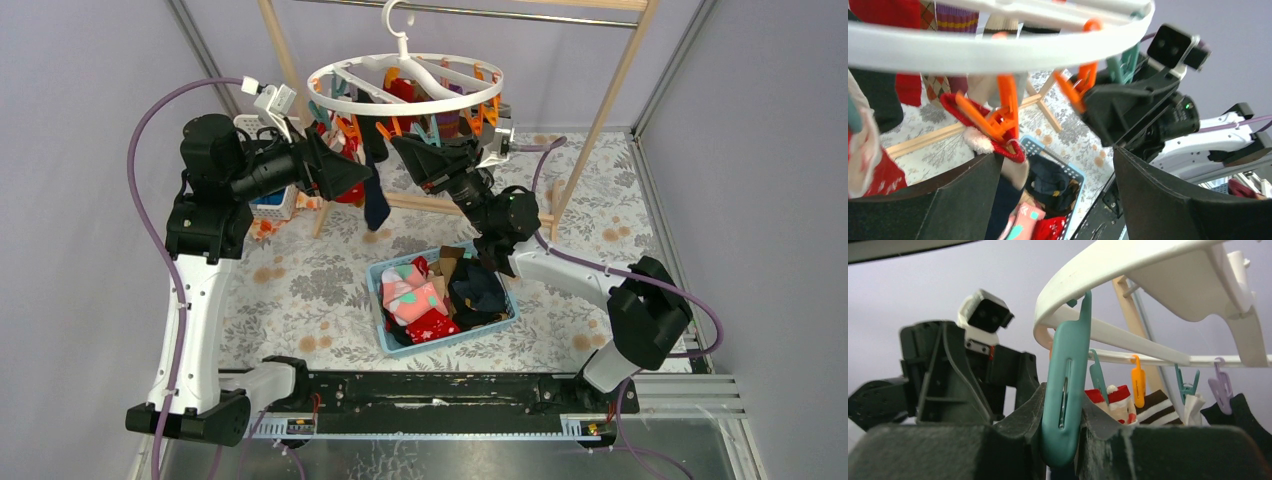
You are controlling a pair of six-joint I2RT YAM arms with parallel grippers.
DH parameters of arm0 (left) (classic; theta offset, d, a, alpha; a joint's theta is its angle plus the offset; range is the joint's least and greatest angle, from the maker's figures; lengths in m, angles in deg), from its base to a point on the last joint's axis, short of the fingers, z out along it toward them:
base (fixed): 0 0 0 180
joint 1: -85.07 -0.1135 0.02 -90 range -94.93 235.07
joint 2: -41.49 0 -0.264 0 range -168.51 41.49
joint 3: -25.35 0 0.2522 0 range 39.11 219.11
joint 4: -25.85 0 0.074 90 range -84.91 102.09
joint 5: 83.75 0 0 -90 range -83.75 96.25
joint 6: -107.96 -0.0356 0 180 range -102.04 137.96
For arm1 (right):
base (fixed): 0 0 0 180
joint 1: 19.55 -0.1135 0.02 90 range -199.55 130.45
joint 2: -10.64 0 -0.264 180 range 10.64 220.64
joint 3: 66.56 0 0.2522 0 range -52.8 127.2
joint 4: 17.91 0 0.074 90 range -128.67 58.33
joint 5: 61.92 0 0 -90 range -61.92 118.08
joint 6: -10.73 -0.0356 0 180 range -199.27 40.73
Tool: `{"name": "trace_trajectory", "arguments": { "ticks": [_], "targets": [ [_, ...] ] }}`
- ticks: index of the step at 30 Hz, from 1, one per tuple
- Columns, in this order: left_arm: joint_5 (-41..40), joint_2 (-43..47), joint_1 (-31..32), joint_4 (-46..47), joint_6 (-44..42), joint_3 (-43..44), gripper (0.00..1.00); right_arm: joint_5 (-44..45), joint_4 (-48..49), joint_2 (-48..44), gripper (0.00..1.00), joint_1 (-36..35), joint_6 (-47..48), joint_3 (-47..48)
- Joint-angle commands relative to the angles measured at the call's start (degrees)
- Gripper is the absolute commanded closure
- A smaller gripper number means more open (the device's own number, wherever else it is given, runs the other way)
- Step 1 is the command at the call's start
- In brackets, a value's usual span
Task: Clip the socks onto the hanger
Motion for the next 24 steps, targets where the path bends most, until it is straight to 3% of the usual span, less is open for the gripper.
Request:
{"name": "trace_trajectory", "arguments": {
  "ticks": [1, 11, 15, 20, 24],
  "targets": [
    [2.27, -2.21, 0.62, 10.07, 8.48, 3.03, 0.13, 4.38, -1.76, -0.79, 1.00, -3.07, 10.94, 3.05],
    [-0.84, -4.46, 1.60, 13.31, 8.68, 3.00, 0.13, 9.84, -6.46, 0.97, 1.00, -7.24, 22.08, 6.71],
    [-3.41, -3.78, 1.62, 9.41, 3.71, 4.85, 0.14, 11.80, -6.67, 0.75, 1.00, -7.78, 23.41, 6.32],
    [-12.18, -0.36, 1.56, 2.26, -5.29, 5.35, 0.15, 11.91, -6.66, 0.45, 1.00, -7.73, 23.72, 6.01],
    [-10.48, 1.60, 1.60, 2.00, -5.10, 3.68, 0.14, 11.63, -6.51, 0.66, 1.00, -7.79, 23.63, 6.08]
  ]
}}
